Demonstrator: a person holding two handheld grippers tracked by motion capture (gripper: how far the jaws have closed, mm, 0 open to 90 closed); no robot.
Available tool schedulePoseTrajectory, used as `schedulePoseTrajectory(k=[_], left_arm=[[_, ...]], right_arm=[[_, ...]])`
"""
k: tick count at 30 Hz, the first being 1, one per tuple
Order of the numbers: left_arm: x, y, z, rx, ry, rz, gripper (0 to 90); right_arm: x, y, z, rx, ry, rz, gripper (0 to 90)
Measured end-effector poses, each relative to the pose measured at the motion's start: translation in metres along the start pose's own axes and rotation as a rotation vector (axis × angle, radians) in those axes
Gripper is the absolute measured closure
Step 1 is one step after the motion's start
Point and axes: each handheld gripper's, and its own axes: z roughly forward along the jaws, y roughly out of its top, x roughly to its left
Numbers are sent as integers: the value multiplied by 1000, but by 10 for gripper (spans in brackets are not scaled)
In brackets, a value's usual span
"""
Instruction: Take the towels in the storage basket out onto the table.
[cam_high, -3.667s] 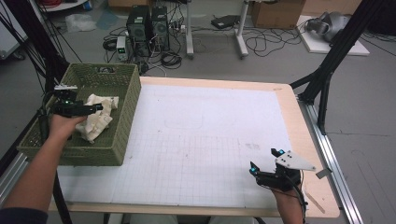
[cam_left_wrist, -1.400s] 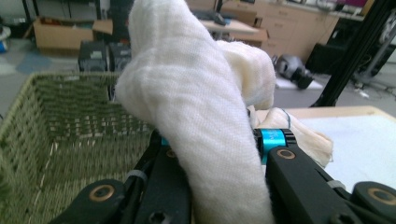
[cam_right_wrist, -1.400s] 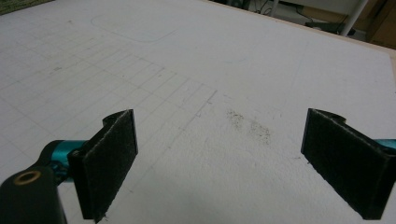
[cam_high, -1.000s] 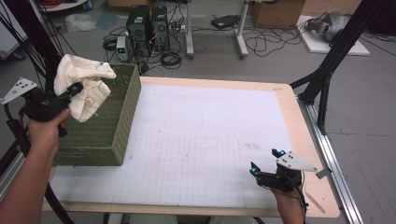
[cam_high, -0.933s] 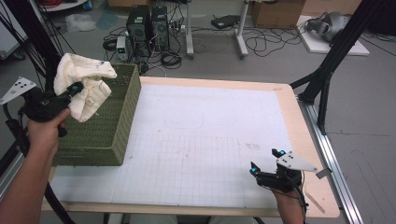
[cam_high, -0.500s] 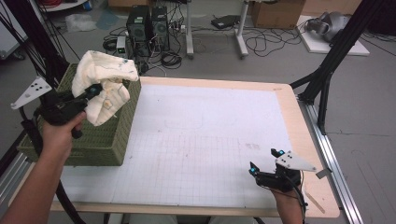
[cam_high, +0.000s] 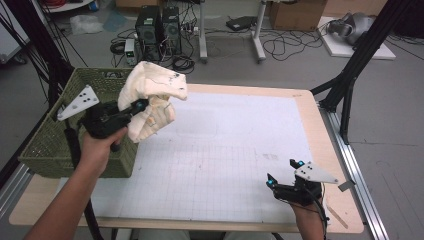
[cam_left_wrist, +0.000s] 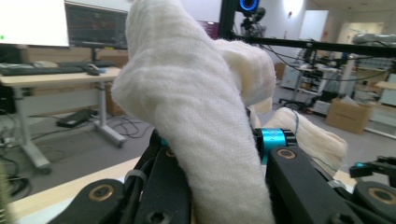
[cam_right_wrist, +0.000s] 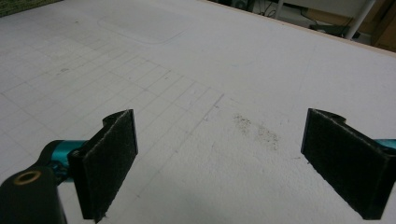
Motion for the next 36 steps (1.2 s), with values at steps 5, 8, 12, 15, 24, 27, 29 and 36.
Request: schedulePoseTrajectory(k=[5,8,12,15,24,27,29,36], left_arm=[[-14,-15,20,35,-48,-7,793],[-27,-31,36,83,-80,23,789],[-42,-51,54,136,-119,43,789],[-55,-67,70,171,-153,53,789],[-92,-109,111,256,-259,46,787],[-102,-121,120,266,-288,28,784],[-106,-130,126,290,-300,26,781],[-99,-164,138,430,-235,1,681]], right_arm=[[0,0,0,2,1,1,100],[0,0,0,0,-1,-3,100],[1,0,1,3,1,-8,100],[0,0,1,1,0,-10,100],[-1,-1,0,3,-1,-4,100],[-1,-1,0,1,-1,-6,100],[-1,-1,0,2,-1,-4,100],[-1,-2,-1,3,0,-1,100]])
